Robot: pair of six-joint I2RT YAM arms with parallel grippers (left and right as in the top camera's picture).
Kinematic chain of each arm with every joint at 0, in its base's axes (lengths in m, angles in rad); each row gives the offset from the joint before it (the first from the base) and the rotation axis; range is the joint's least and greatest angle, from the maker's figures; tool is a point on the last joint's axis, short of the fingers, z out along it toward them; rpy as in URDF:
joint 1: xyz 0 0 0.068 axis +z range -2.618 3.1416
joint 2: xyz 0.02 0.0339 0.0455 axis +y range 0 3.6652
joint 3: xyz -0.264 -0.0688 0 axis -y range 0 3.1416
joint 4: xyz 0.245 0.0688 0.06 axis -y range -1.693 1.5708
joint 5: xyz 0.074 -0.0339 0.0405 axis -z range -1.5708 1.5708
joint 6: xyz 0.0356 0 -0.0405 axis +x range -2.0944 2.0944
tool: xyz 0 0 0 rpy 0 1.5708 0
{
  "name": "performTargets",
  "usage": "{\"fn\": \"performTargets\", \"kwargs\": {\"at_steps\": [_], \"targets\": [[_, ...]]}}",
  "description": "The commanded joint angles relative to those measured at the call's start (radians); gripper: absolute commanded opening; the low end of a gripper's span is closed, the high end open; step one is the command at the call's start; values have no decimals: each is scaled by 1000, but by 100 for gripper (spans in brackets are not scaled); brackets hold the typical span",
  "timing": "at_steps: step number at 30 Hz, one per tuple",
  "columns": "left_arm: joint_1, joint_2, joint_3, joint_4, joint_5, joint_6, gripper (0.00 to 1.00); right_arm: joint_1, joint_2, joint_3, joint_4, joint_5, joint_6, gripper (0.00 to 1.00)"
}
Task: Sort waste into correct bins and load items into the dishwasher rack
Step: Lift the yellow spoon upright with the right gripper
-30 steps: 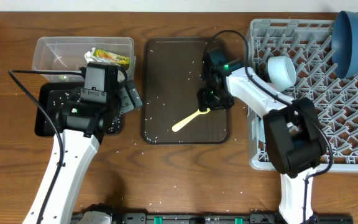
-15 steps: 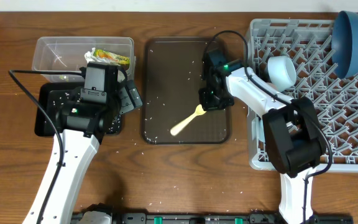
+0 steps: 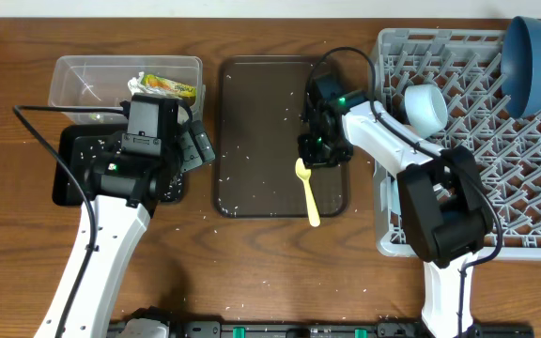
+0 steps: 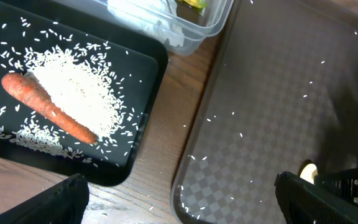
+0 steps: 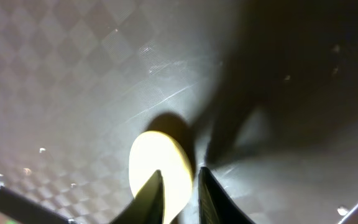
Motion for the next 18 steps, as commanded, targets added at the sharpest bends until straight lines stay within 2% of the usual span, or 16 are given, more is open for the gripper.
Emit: {"fn": "performTargets", "kwargs": {"at_steps": [1,3,5,10,18], "targets": [[4,4,8,-3,-9,-6,98,-5,-84,34,-21,-47,-8,34],[4,4,8,-3,-8,-6,98,-5,-118,38,-44,-37,-10,50],[4,4,8,-3,-9,-6,98,-3,-143,38,-73,-30,-10,56],[4,4,8,-3,-8,-6,98,21,-145,25,-145,-25,-10,57],[4,4,8,-3,-9,-6,98,87,-101,-38,-111,-18,20,55]]}}
